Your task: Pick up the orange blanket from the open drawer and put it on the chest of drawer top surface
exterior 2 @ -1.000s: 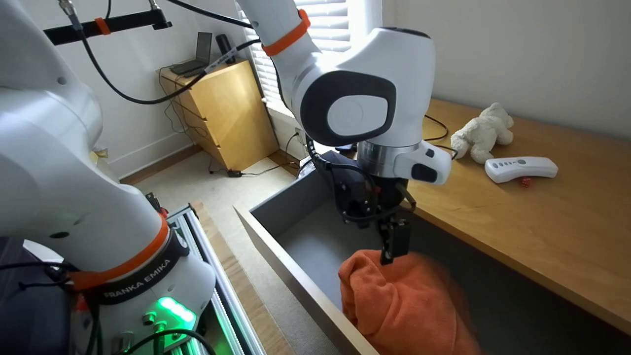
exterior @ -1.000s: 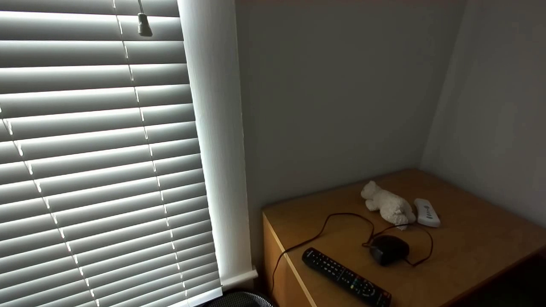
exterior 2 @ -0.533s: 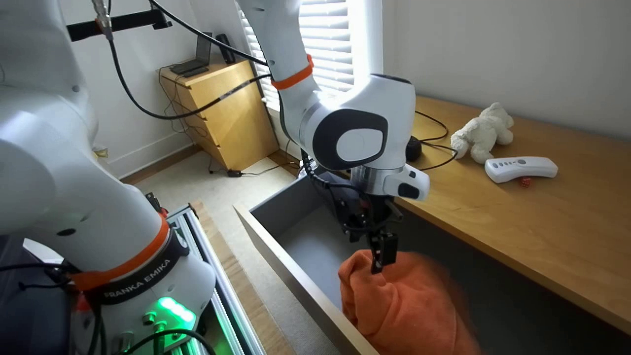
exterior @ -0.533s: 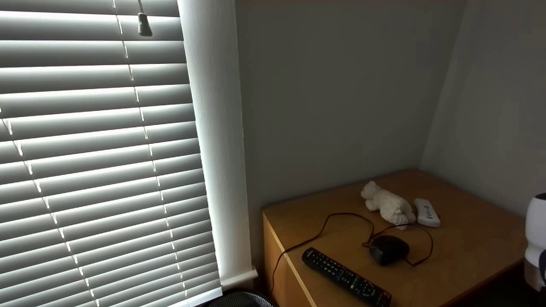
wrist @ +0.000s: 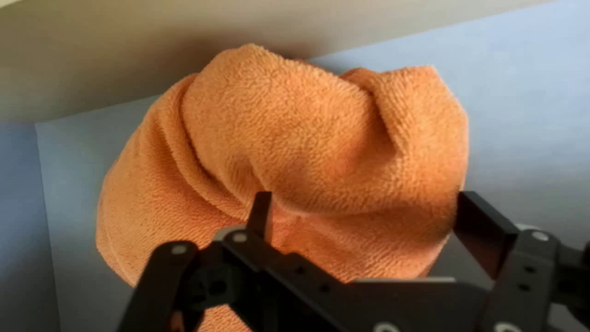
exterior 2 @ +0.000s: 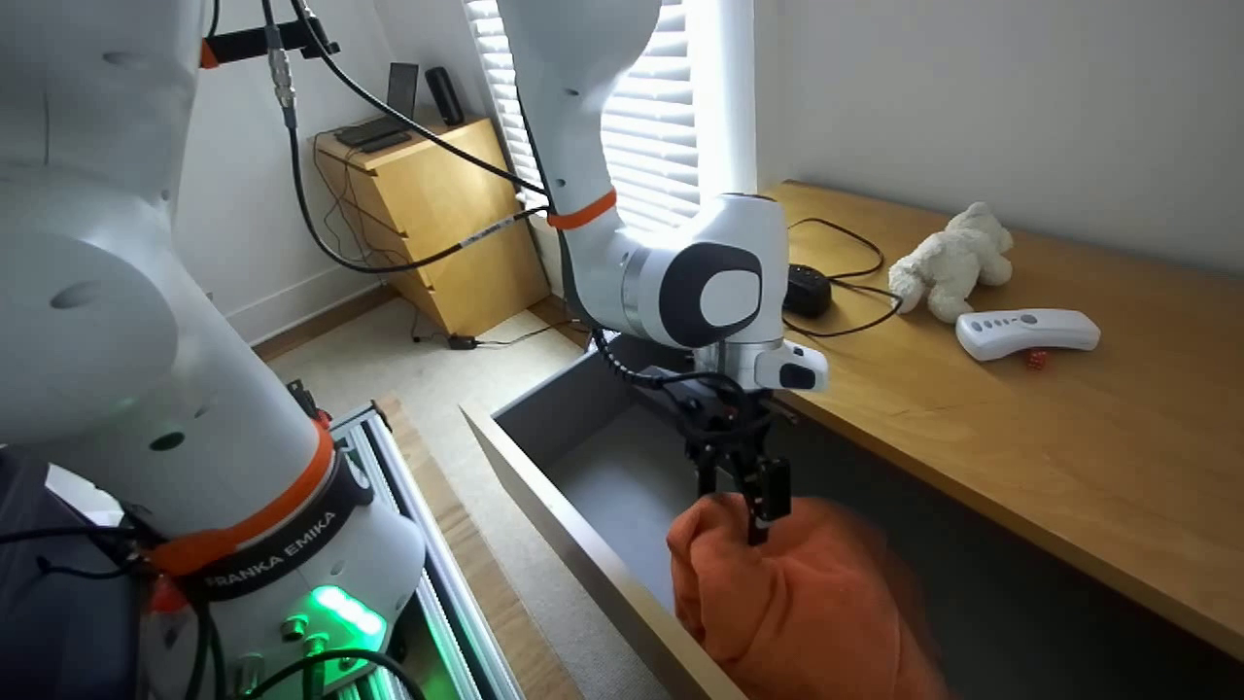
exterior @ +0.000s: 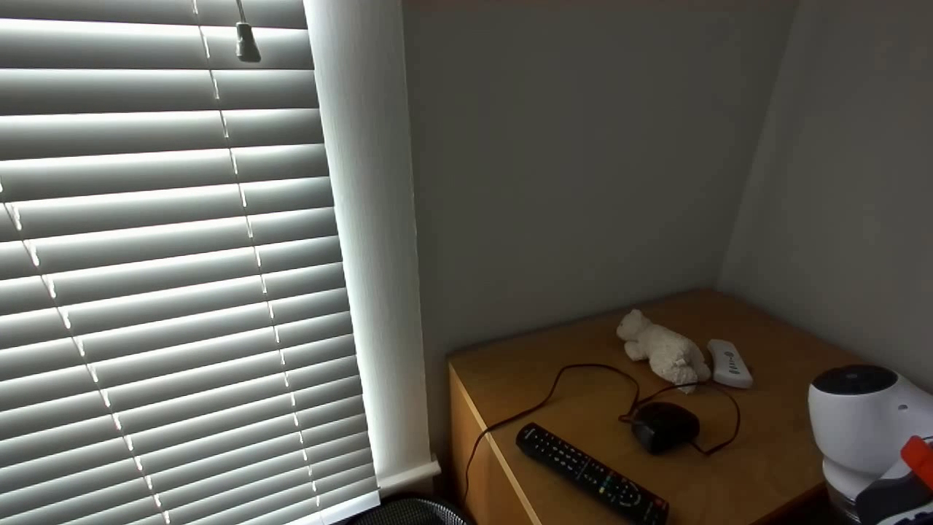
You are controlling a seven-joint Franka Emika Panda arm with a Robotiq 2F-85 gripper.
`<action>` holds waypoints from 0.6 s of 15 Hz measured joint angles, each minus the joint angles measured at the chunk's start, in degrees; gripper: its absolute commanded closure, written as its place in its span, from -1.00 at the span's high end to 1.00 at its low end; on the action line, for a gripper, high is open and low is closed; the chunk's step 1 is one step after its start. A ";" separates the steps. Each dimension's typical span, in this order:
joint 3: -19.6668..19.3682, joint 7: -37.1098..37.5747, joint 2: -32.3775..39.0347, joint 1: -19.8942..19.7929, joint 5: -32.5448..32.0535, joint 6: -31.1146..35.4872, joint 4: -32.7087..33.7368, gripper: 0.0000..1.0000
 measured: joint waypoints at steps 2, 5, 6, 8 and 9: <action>-1.42 0.57 2.84 2.04 -0.54 0.00 1.34 1.00; -3.15 0.75 7.07 4.10 -0.75 0.00 2.94 1.00; -3.60 0.77 8.40 4.56 -0.75 0.00 3.37 1.00; -4.19 0.77 10.77 5.08 -0.75 0.01 4.12 1.00; -4.40 0.70 11.85 5.24 -0.78 0.04 4.51 1.00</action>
